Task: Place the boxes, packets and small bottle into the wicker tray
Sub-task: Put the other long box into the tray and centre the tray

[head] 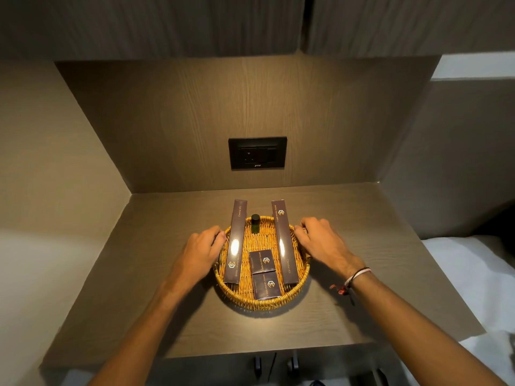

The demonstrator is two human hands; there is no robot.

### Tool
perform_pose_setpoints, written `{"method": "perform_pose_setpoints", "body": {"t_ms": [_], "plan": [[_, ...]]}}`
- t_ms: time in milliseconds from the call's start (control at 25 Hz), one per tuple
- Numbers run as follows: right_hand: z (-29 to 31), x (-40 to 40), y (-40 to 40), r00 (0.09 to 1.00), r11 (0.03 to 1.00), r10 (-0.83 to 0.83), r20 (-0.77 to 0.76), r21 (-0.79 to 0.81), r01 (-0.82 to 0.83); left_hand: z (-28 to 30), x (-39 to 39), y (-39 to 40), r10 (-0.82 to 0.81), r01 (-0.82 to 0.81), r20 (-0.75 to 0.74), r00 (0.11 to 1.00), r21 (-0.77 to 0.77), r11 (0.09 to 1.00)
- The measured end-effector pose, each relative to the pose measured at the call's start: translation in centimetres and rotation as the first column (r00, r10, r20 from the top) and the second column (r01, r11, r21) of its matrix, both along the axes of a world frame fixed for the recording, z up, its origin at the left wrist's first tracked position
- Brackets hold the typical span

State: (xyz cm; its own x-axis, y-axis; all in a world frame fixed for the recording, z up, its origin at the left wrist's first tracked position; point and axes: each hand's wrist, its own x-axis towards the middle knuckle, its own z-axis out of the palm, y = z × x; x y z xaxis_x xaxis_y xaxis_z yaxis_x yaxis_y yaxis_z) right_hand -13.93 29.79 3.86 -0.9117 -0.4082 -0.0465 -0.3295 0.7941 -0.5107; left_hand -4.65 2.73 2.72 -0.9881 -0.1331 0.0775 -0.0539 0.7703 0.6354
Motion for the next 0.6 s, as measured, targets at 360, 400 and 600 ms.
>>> {"method": "perform_pose_setpoints", "body": {"t_ms": [360,400,600], "plan": [[0.6,-0.9,-0.5,1.000,1.000,-0.021,-0.016,0.021,0.021,0.5,-0.8,0.1,0.009,-0.009,0.007,1.000,-0.012,1.000],[0.7,-0.8,-0.5,1.000,0.999,-0.022,-0.009,0.027,0.022,0.6,-0.7,0.2,0.011,-0.011,0.012,1.000,-0.011,1.000],[1.2,-0.6,-0.5,1.000,0.998,-0.009,-0.011,0.068,0.010,1.2,-0.3,0.5,0.006,-0.006,0.008,1.000,-0.023,1.000]]}}
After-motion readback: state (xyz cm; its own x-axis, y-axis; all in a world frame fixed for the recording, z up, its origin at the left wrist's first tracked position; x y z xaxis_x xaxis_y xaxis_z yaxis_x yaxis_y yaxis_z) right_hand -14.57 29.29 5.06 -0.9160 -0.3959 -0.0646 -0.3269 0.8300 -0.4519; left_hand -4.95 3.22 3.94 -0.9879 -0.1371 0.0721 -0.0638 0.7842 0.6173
